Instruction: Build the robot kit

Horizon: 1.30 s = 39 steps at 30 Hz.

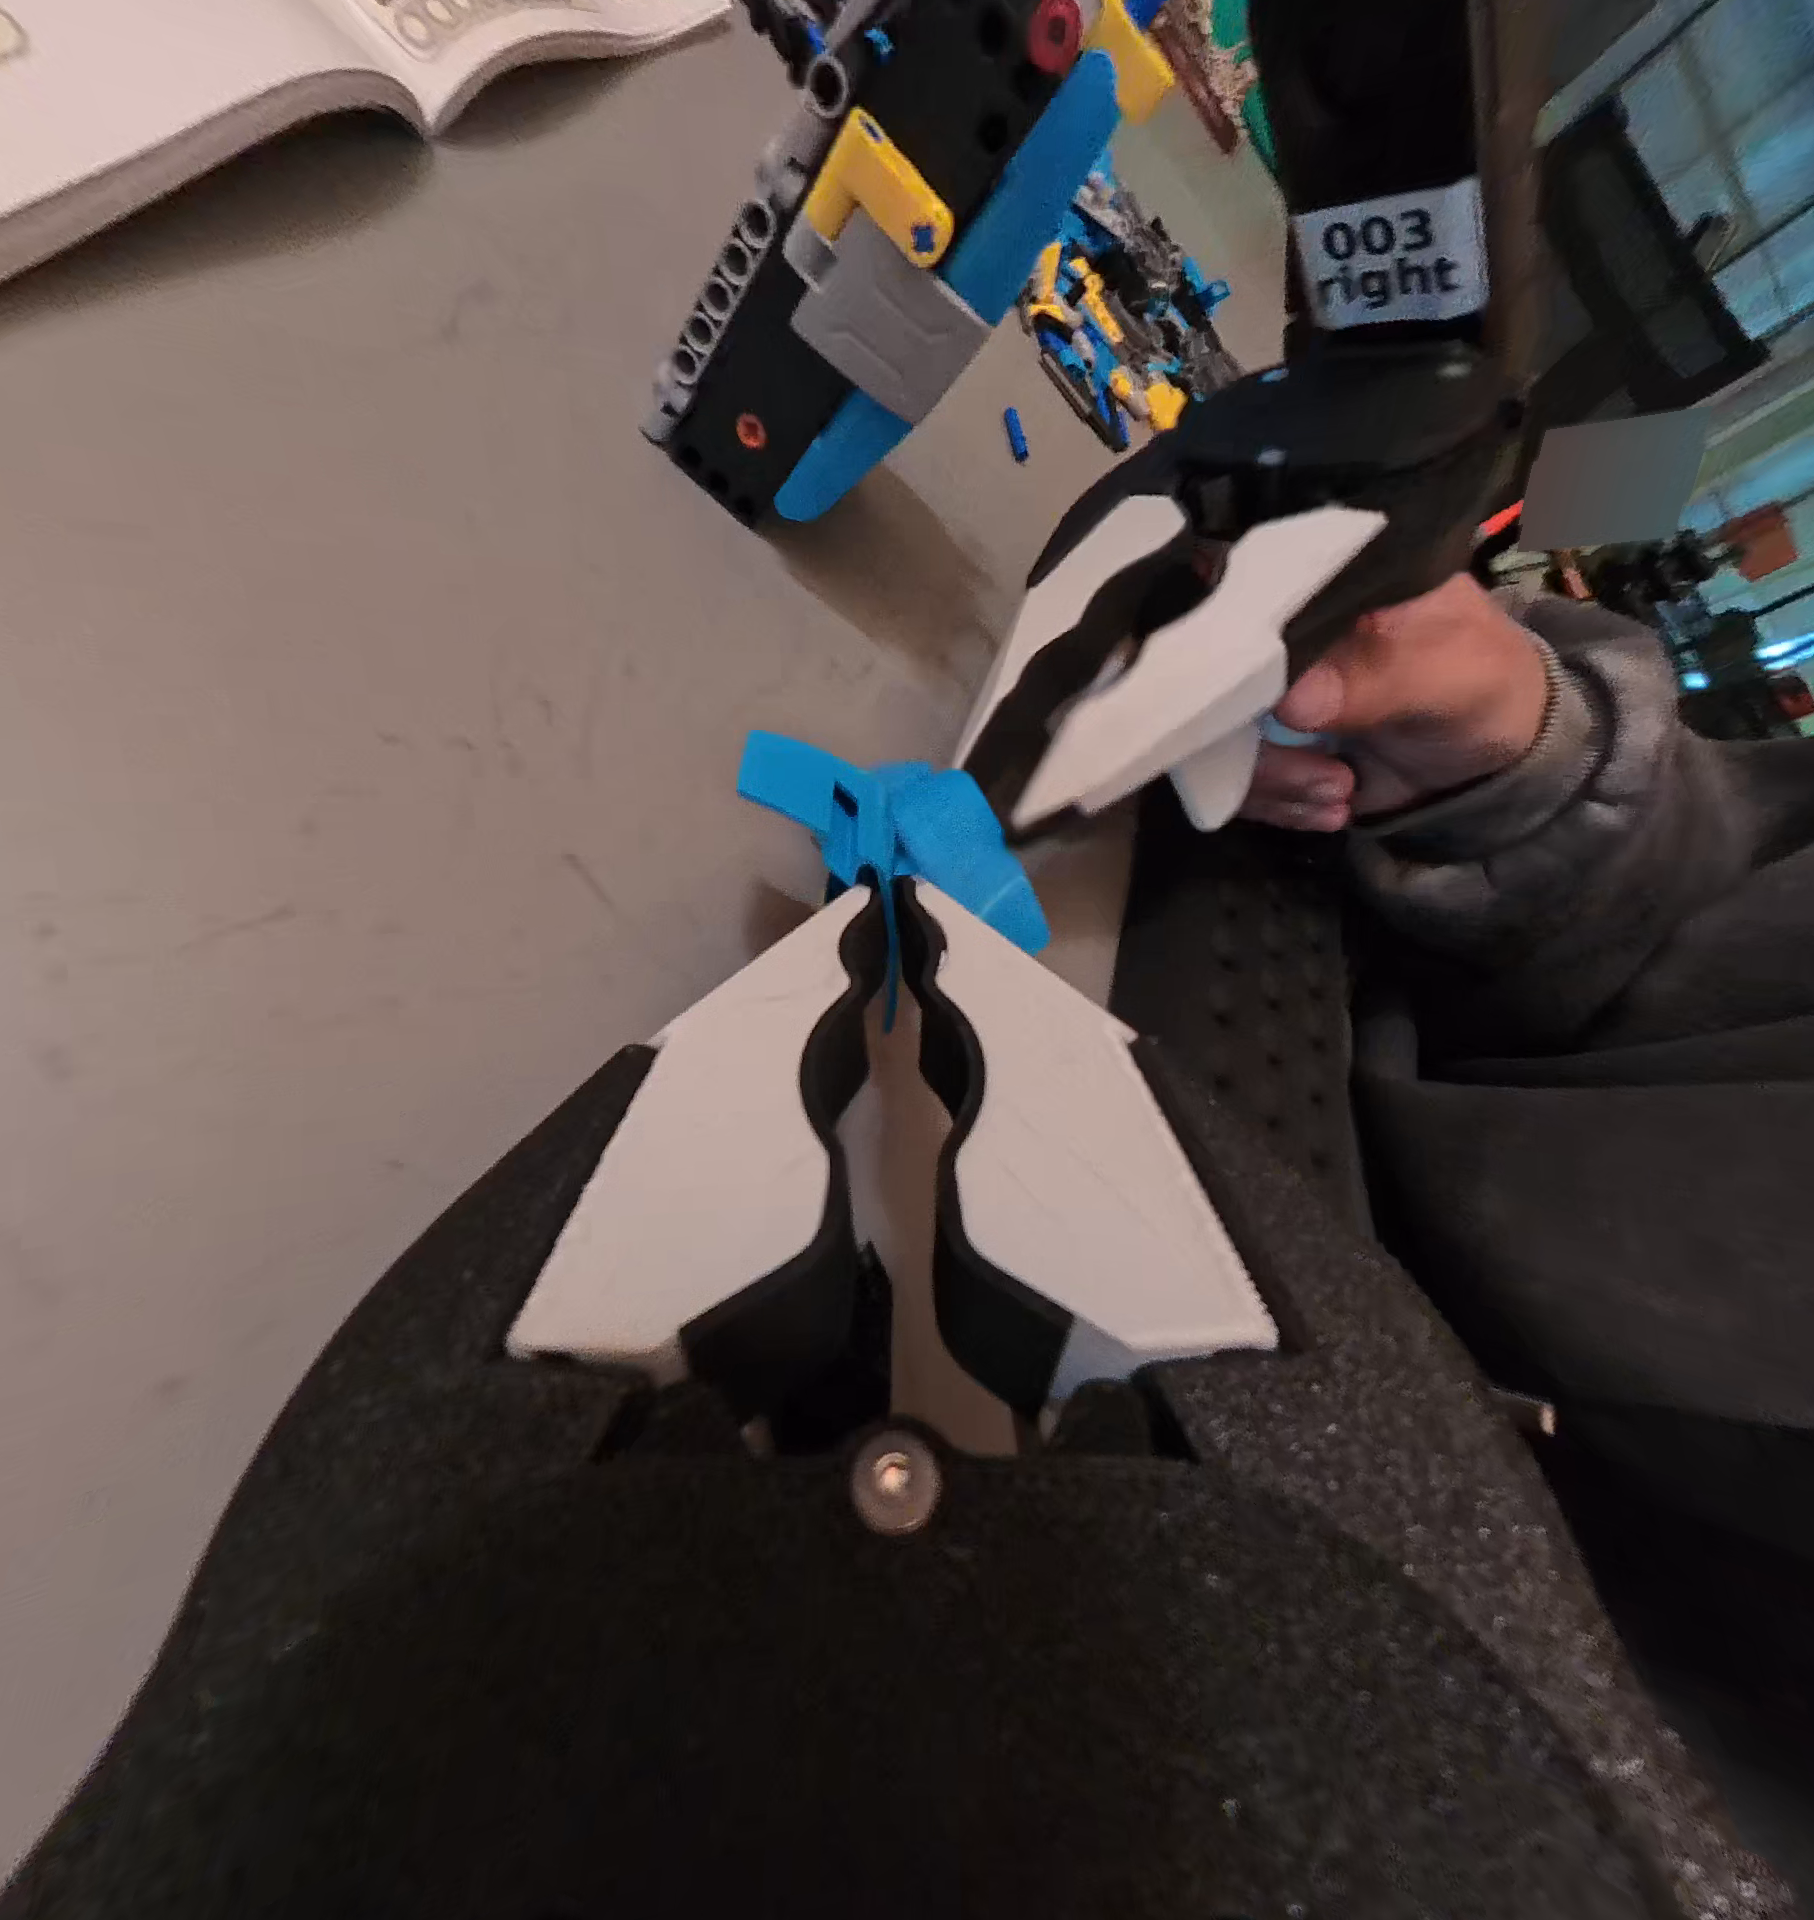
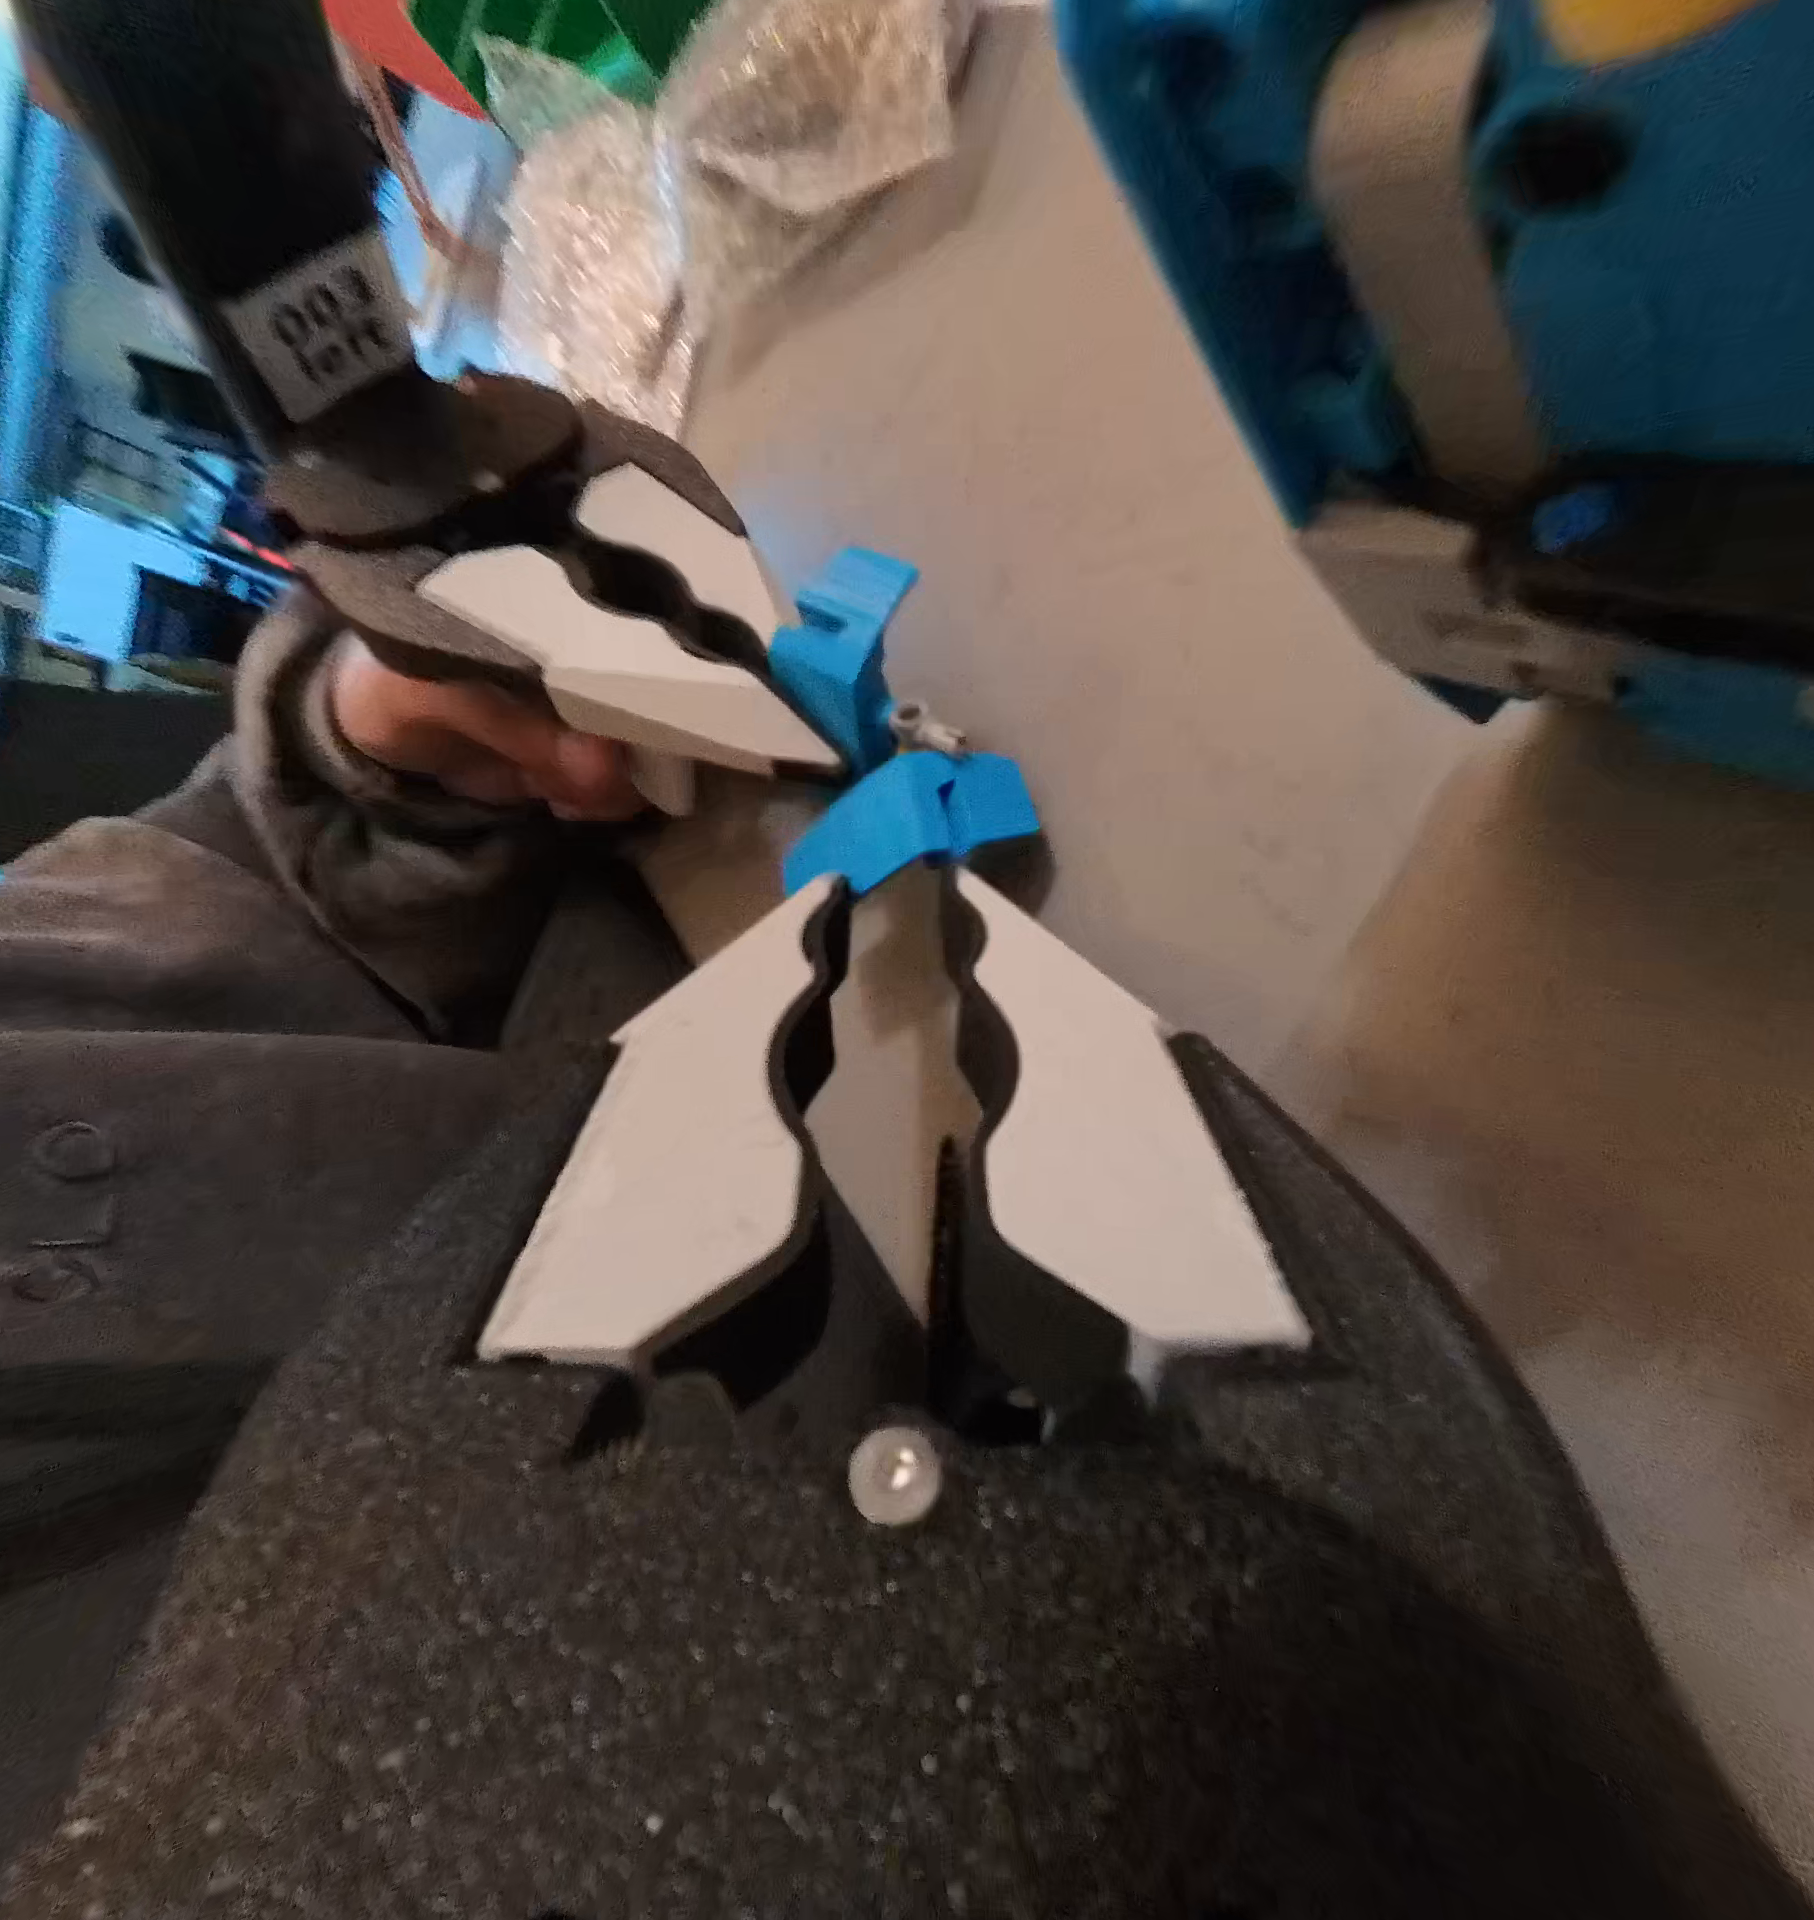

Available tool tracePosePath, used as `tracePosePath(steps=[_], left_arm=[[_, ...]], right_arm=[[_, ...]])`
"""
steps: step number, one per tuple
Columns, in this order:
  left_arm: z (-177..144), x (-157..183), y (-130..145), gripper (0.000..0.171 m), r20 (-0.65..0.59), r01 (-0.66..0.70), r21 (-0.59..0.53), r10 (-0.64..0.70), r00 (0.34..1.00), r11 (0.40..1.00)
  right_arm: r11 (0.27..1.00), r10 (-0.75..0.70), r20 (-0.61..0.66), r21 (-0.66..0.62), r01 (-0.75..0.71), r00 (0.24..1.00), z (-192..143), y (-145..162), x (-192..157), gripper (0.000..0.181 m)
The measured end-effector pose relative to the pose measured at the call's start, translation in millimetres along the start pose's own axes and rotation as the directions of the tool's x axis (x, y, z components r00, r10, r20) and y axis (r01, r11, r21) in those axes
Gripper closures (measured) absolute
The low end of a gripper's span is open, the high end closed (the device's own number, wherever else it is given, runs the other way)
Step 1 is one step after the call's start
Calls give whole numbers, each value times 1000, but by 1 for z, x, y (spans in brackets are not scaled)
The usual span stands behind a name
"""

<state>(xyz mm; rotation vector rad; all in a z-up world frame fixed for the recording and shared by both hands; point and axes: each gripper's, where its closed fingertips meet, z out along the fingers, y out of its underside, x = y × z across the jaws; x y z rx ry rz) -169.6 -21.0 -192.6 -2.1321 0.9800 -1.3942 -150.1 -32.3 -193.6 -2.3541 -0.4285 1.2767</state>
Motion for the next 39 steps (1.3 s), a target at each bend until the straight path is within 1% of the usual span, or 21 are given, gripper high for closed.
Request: tracePosePath(steps=[1,3,4,5,6,8,10,11,12,14,16,19,21,22,24,27,29,31,34,36,39], left_arm=[[1,3,1,171,-24,9,-7,-9,1000,1000],[2,6,1,171,-27,-8,-2,8,1000,1000],[2,7,2,171,-30,-15,-7,14,999,1000],[3,7,3,171,-30,-15,-14,14,999,1000],[2,5,2,171,-19,-15,-9,15,1000,1000],[-1,4,1,171,-19,-12,-3,12,1000,1000],[-2,5,1,171,-31,-15,0,15,999,1000],[-2,6,0,171,-37,-18,2,18,999,1000],[-2,7,1,171,-43,-20,0,20,999,1000],[-2,9,-1,171,-54,-27,8,28,998,1000],[-2,11,0,171,-65,-32,4,32,997,999],[-3,11,0,171,-66,-33,8,33,997,999],[-4,11,0,171,-70,-30,8,30,997,1000],[-4,11,0,171,-72,-28,8,29,997,1000],[-4,12,1,171,-80,-27,1,27,996,1000],[-3,13,2,171,-80,-36,-6,36,996,999],[-3,13,3,171,-80,-40,-10,39,996,999],[-3,13,3,171,-81,-38,-10,37,996,999],[-4,13,2,171,-84,-34,-8,33,996,999],[-4,13,2,171,-86,-31,-7,31,996,999],[-6,9,-1,171,-73,-29,9,30,997,1000]], right_arm=[[999,22,62,47,-25,998,-2,-7,-7,177],[995,60,119,74,-69,991,-2,-13,-11,164],[995,70,116,64,-77,991,0,-13,-9,159],[996,70,111,52,-76,991,1,-12,-8,158],[996,52,103,70,-60,993,-1,-16,-8,158],[994,-4,36,112,0,999,-12,-23,-4,161],[988,-154,-28,26,155,988,-23,-15,-7,156],[962,-272,-58,-40,270,961,-26,-7,-12,161],[920,-387,-101,-112,376,917,-28,2,-16,159],[814,-574,-178,-233,533,799,-24,16,-19,154],[737,-665,-221,-353,577,714,-16,30,-13,148],[644,-757,-238,-432,632,608,-8,37,-7,151],[602,-792,-233,-452,658,565,-8,37,-5,158],[591,-798,-214,-454,666,563,-7,39,-6,159],[592,-796,-203,-453,667,570,-5,39,-3,155],[575,-814,-234,-453,681,532,-5,31,6,150],[571,-817,-231,-456,683,528,-4,29,8,148],[575,-814,-236,-455,680,531,-4,25,12,141],[545,-835,-234,-474,692,497,-3,20,16,141],[514,-856,-245,-493,702,455,-3,14,22,141],[509,-858,-227,-498,702,461,-1,7,22,143]])
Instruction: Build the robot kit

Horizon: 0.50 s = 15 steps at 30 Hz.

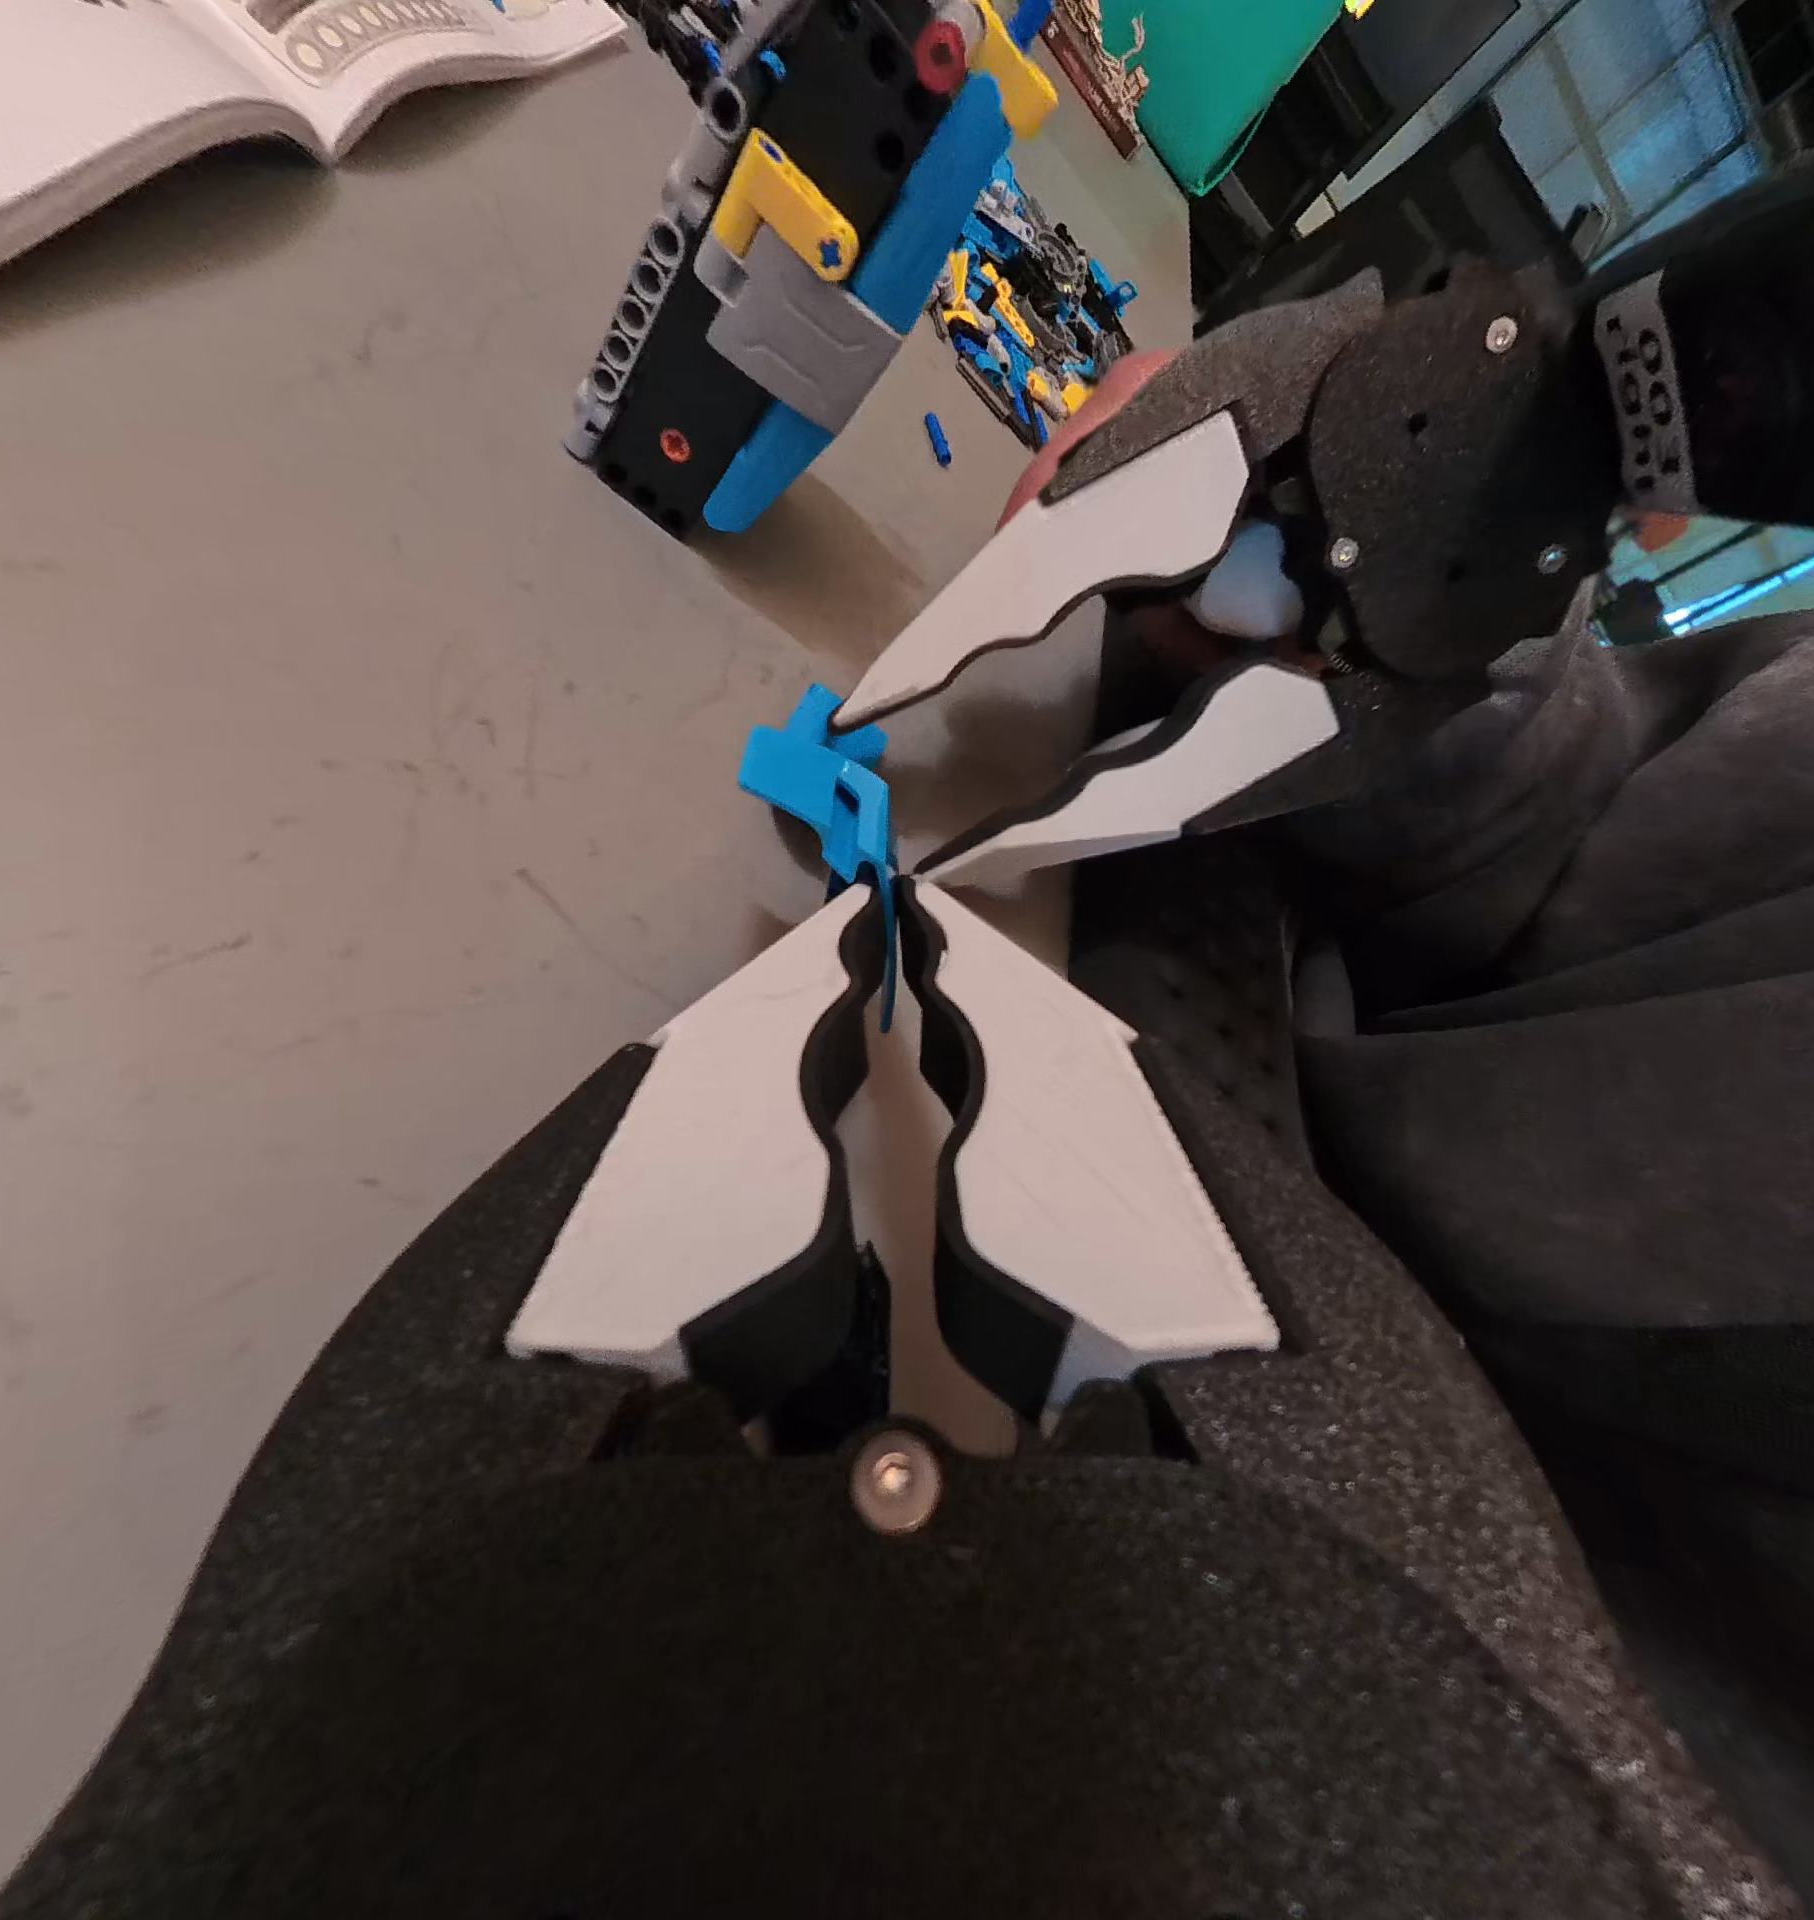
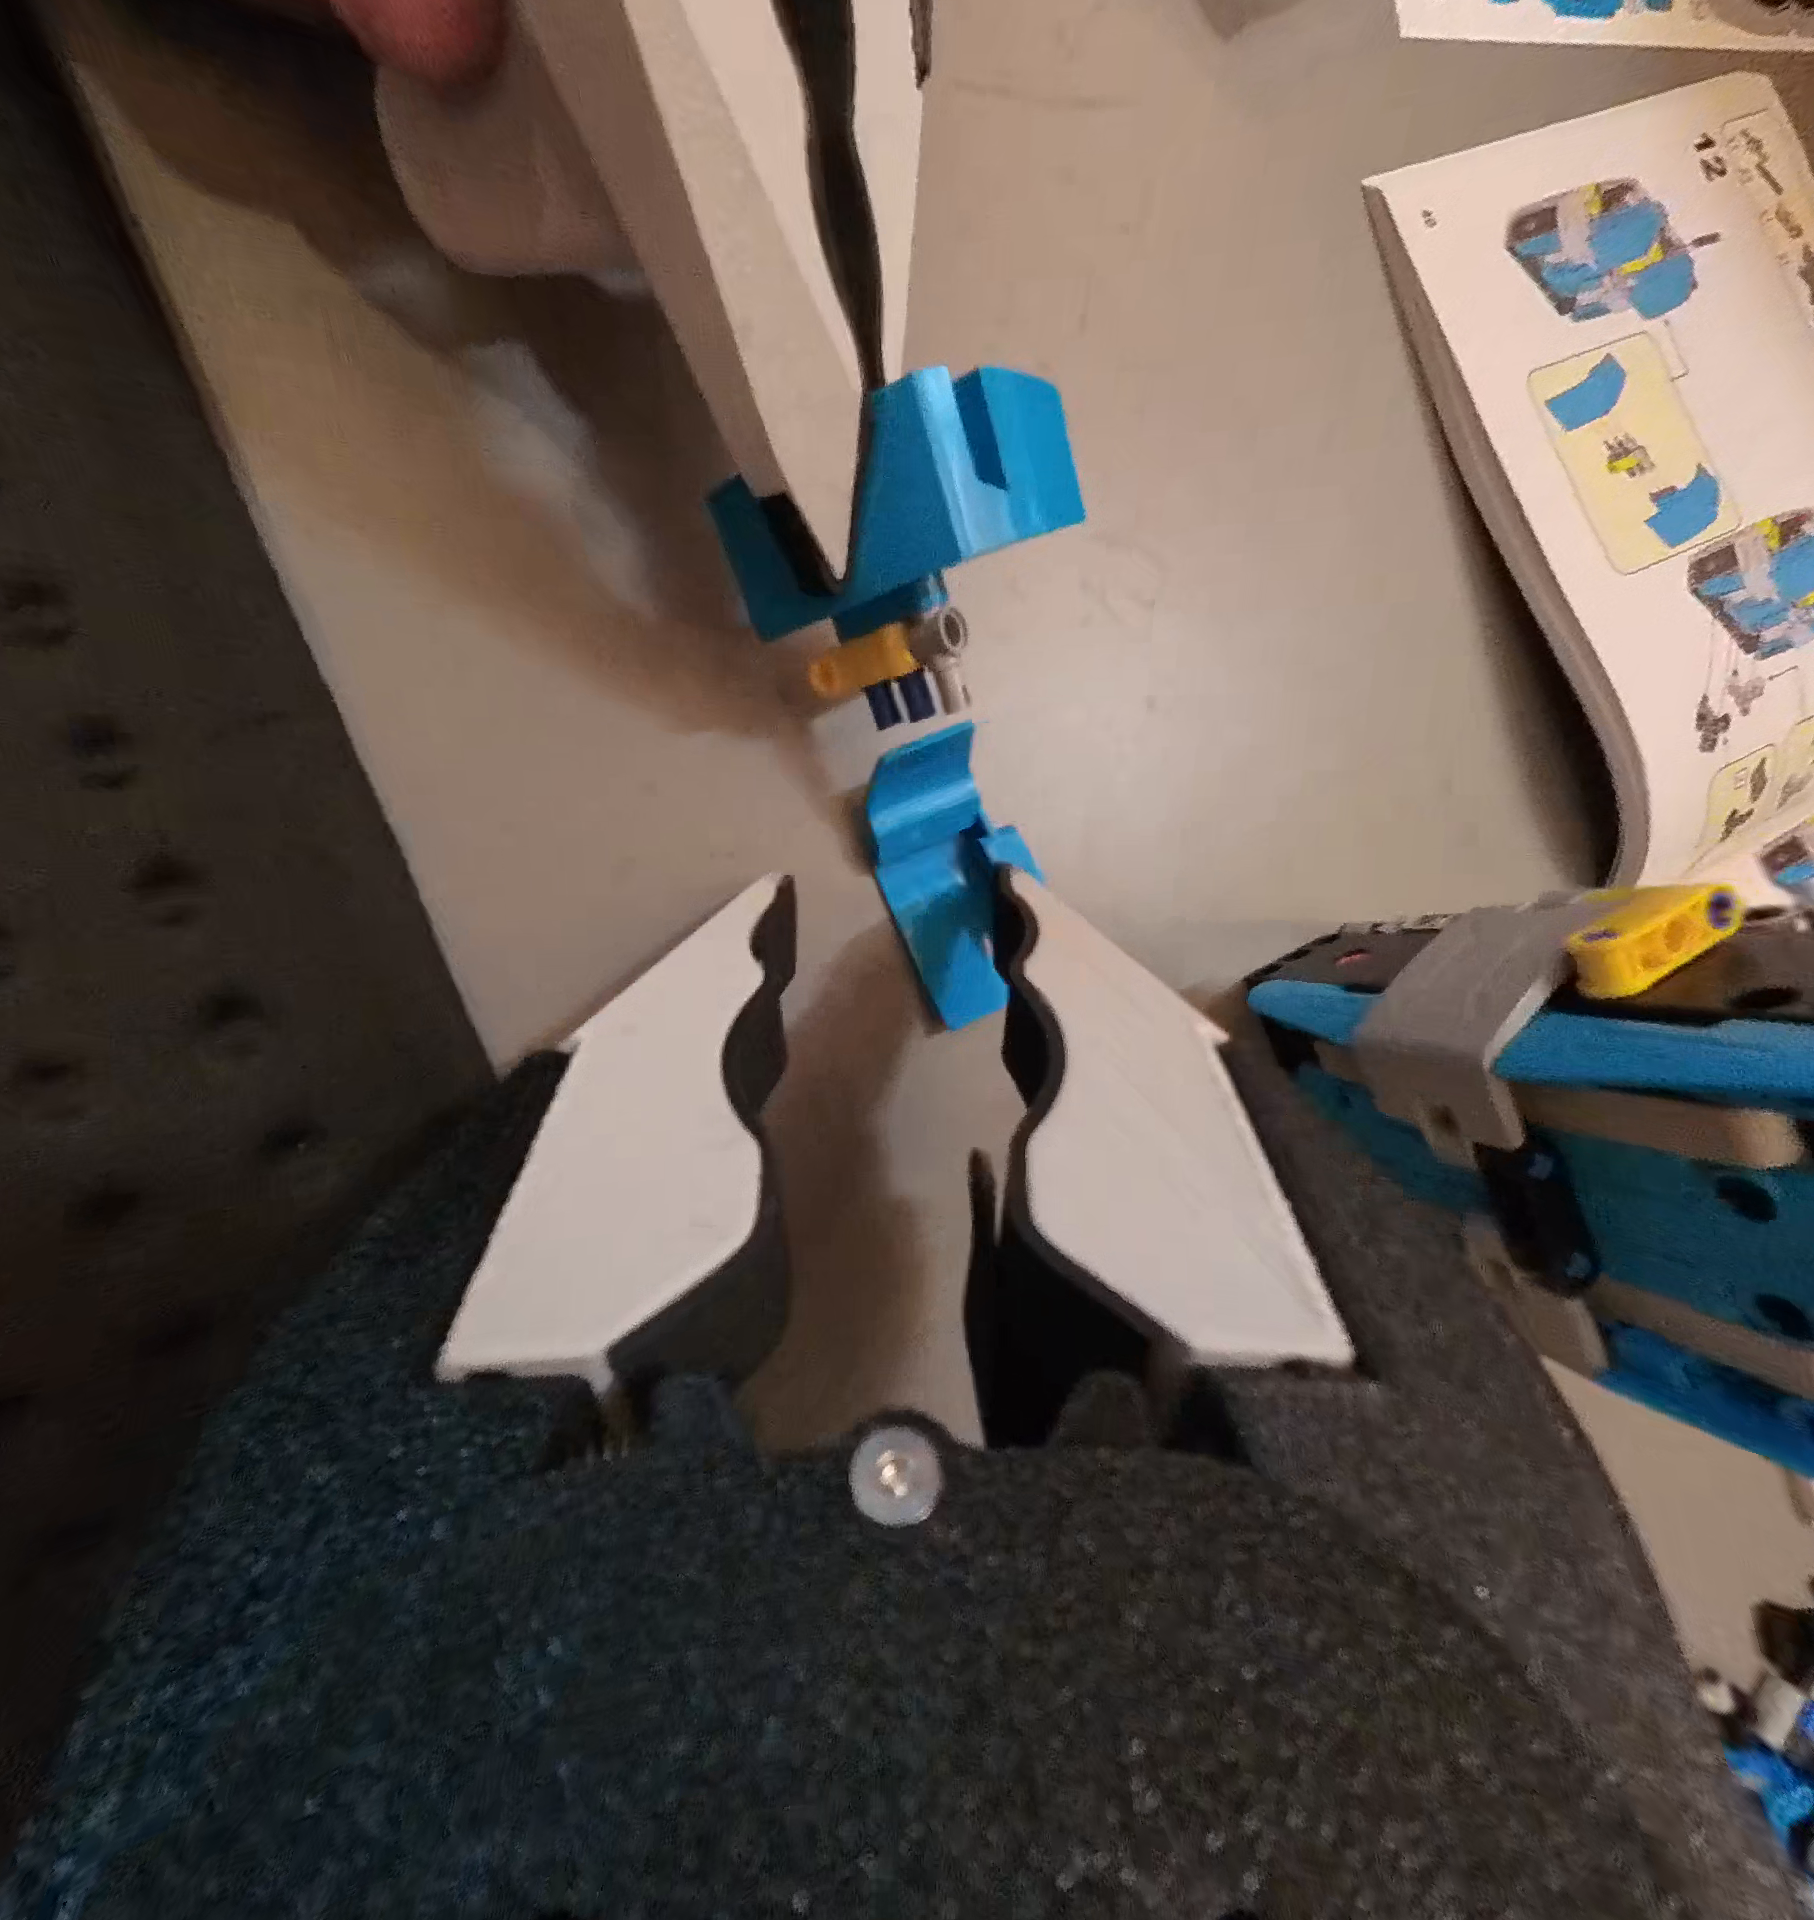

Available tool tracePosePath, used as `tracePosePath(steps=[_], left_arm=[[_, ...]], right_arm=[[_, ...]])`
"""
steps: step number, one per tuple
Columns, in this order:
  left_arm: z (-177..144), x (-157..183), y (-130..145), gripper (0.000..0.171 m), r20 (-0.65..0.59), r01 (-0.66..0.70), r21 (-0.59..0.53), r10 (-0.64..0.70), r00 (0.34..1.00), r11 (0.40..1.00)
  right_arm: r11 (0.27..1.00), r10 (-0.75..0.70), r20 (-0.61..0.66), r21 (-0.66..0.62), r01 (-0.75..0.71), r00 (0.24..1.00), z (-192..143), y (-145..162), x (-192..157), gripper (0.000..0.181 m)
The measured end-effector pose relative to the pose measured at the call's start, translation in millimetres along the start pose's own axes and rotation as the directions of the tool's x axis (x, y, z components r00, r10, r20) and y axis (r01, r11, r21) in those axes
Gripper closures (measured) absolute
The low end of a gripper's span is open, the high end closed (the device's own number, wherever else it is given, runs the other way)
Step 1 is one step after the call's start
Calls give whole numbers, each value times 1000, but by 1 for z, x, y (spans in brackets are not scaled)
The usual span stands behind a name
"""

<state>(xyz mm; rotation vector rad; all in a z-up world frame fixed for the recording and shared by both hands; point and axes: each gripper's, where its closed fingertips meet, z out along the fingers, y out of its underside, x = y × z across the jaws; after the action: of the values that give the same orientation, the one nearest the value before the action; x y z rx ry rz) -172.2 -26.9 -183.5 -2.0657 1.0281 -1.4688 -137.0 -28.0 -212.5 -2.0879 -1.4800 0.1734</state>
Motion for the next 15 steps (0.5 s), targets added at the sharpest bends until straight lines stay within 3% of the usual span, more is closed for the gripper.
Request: tracePosePath(steps=[4,8,12,15], left_arm=[[-8,-10,-9,171,25,17,41,-18,1000,999],[-13,-14,-13,171,10,55,62,-55,998,997],[-13,-15,-13,171,20,39,60,-41,999,997],[-18,-20,-17,171,30,44,81,-46,998,996]], right_arm=[[996,14,44,87,-17,999,-8,-17,-2,148],[998,-29,-21,49,30,999,5,-12,1,150],[999,-36,-79,38,39,996,10,-10,10,172],[998,-32,52,-53,35,998,-13,-2,7,179]])
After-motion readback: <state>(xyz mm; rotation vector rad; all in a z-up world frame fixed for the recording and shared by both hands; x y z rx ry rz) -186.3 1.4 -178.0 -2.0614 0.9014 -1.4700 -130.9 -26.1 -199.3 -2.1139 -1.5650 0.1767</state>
